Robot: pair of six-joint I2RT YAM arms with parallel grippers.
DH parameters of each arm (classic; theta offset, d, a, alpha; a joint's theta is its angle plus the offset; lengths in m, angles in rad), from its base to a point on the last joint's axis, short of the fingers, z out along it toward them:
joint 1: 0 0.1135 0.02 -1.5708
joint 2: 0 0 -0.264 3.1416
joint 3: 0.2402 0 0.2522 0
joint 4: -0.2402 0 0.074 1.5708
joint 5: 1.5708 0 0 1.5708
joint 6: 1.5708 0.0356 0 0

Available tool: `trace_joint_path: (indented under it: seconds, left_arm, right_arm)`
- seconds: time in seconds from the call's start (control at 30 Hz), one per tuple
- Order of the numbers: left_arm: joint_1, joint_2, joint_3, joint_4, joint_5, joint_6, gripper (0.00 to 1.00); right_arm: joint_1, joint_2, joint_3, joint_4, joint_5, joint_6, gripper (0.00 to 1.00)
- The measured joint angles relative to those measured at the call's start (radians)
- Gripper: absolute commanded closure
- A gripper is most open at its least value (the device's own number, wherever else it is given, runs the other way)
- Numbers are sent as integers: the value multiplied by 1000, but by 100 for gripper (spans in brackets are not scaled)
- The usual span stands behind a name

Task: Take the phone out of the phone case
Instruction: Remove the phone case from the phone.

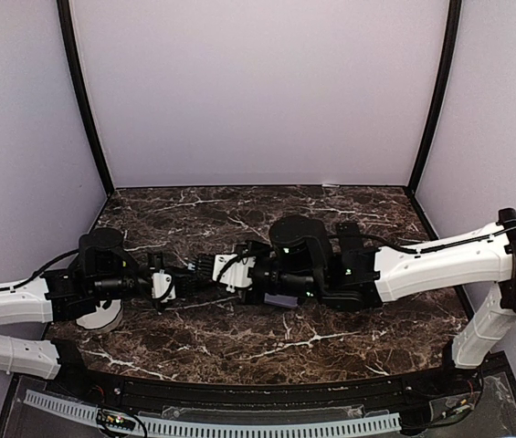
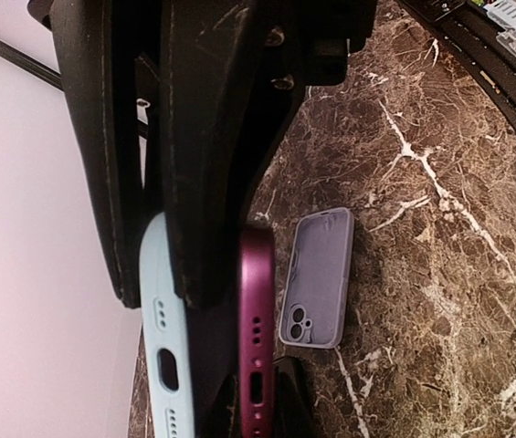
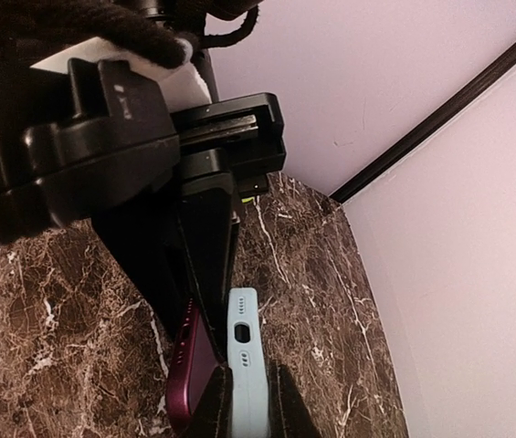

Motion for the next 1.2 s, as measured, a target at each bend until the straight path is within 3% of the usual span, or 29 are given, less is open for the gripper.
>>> trace_joint_path:
  seconds: [1.2]
  left_arm:
    - [-8, -14, -21, 98, -114, -2, 100]
  right_arm:
    - [-3, 1, 10, 38, 103, -48, 100]
